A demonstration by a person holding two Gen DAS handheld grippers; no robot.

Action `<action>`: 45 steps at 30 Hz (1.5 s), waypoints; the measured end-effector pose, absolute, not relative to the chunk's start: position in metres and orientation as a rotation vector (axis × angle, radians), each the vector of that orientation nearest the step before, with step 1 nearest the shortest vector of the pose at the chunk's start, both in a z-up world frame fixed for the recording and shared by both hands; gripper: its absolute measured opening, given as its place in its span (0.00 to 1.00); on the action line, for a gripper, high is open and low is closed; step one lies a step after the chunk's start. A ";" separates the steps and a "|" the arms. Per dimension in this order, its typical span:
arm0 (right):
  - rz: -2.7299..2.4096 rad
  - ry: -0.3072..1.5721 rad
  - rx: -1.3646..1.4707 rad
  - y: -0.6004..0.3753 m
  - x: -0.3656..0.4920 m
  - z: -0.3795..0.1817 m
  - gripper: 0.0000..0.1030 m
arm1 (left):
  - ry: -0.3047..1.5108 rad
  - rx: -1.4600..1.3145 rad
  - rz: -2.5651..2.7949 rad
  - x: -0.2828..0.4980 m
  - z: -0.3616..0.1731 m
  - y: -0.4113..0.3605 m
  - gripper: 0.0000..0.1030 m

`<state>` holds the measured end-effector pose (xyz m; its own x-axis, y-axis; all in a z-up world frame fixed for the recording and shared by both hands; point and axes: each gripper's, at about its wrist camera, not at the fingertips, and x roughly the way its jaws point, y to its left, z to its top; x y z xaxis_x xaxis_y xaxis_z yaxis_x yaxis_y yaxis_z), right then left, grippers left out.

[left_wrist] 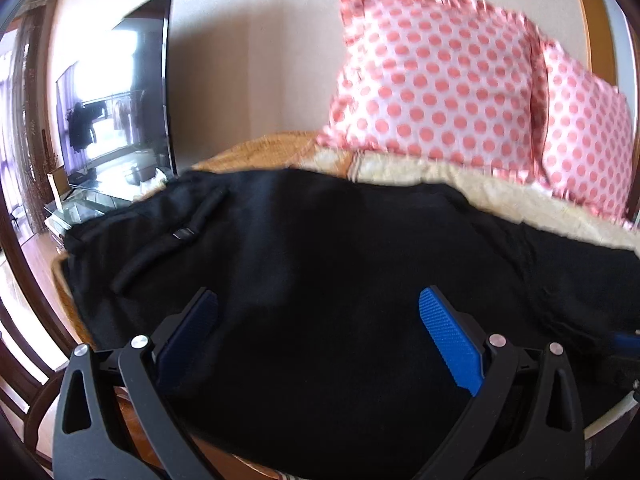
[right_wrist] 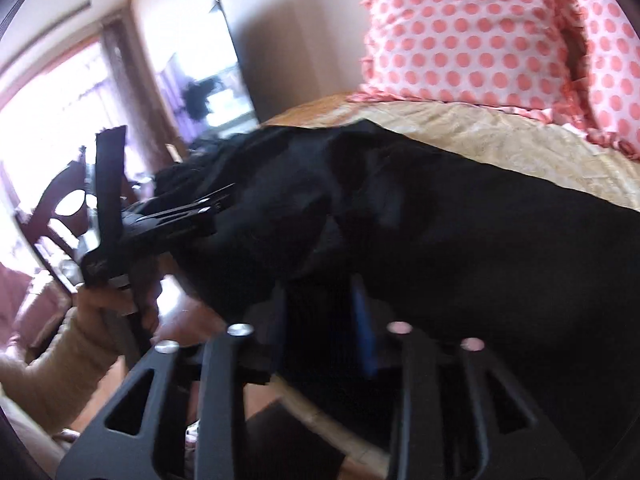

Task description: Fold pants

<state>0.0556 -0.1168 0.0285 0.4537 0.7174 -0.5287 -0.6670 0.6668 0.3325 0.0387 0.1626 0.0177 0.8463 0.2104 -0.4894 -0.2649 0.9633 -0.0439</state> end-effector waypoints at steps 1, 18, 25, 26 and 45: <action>0.863 0.671 0.109 -0.120 0.054 0.033 0.34 | 0.480 -0.116 0.266 0.033 0.024 0.167 0.98; 0.705 0.673 -0.014 -0.092 0.071 0.011 0.43 | 0.491 -0.500 0.510 -0.005 0.036 0.329 0.98; 0.707 0.671 -0.026 -0.092 0.070 0.012 0.44 | 0.509 -0.781 0.386 0.008 0.017 0.383 0.97; 0.708 0.671 -0.025 -0.091 0.070 0.012 0.44 | 0.505 -0.810 0.370 0.009 0.015 0.386 0.97; 0.714 0.652 -0.023 -0.090 0.070 0.011 0.47 | 0.415 -1.048 0.194 0.001 0.001 0.365 0.88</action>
<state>0.0702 -0.0902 0.0109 0.5675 0.6010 -0.5628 -0.6149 0.7639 0.1957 0.0006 0.3649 0.0011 0.9062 -0.0403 -0.4210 -0.3488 0.4916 -0.7979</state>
